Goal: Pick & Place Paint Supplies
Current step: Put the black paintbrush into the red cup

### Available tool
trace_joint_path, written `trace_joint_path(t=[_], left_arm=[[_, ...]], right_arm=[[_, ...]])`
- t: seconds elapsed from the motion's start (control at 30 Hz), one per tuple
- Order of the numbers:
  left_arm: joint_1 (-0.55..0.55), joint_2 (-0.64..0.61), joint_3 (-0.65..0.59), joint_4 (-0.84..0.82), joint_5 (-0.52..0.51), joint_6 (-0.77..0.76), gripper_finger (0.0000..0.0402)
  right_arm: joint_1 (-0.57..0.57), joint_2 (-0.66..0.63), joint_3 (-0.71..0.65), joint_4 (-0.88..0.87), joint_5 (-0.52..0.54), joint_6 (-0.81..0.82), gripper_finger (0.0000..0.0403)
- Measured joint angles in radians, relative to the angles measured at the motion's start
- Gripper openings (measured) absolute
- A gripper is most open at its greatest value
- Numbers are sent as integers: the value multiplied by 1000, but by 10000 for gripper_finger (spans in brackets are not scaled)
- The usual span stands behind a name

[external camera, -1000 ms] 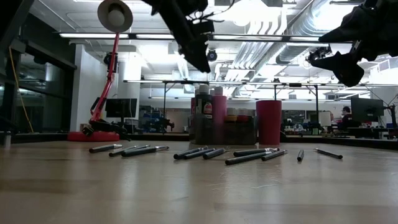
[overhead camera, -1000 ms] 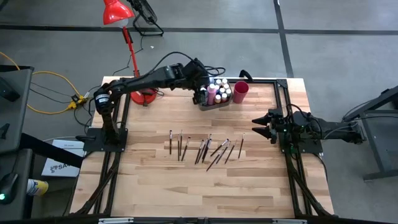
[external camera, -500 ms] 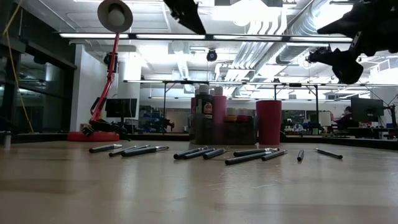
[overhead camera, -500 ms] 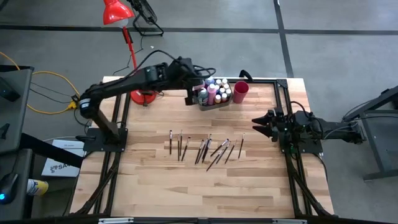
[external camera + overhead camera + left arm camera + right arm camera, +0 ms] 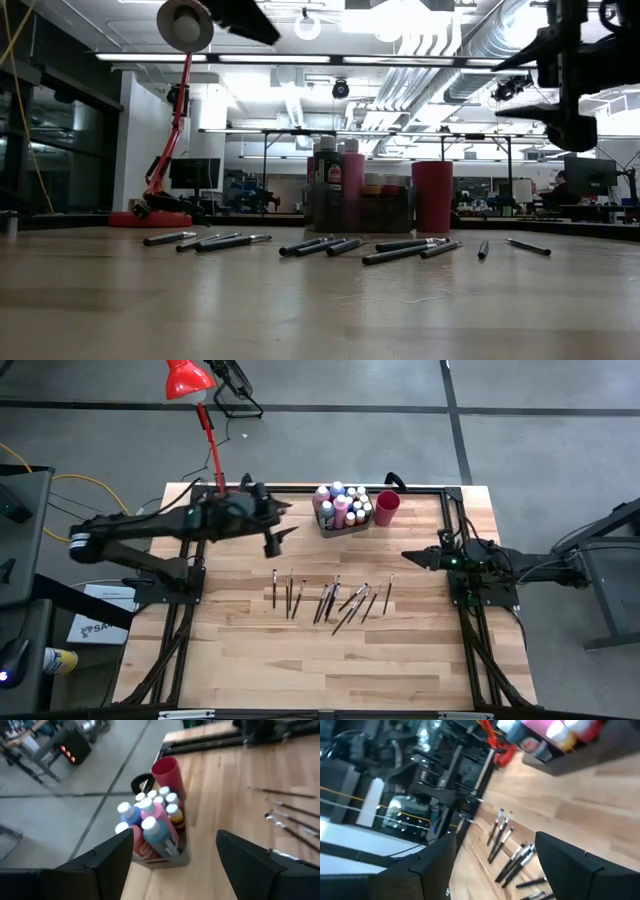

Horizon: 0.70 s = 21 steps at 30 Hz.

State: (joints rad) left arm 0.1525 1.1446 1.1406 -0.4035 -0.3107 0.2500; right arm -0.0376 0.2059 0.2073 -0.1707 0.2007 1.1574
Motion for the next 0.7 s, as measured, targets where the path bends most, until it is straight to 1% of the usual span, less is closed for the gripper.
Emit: trace_joint_path(t=[0.07,0.13,0.27,0.4,0.57,0.63,0.7], left_arm=[[-16,-77,-87,68,0,-6,277],[-25,-155,-174,97,-1,-15,277],[-22,-318,-339,132,0,-42,277],[-22,-484,-485,187,33,-59,277],[-22,-659,-598,202,62,-92,277],[-22,-715,-628,200,70,-98,277],[-22,-762,-652,200,76,-98,277]], right_arm=[[0,60,21,0,-1,41,266],[0,129,54,-10,0,61,266],[0,295,170,-86,10,109,266],[0,464,326,-341,23,209,266],[0,671,489,-657,16,372,266],[-3,746,524,-731,-2,421,266],[-12,807,529,-745,-38,460,266]])
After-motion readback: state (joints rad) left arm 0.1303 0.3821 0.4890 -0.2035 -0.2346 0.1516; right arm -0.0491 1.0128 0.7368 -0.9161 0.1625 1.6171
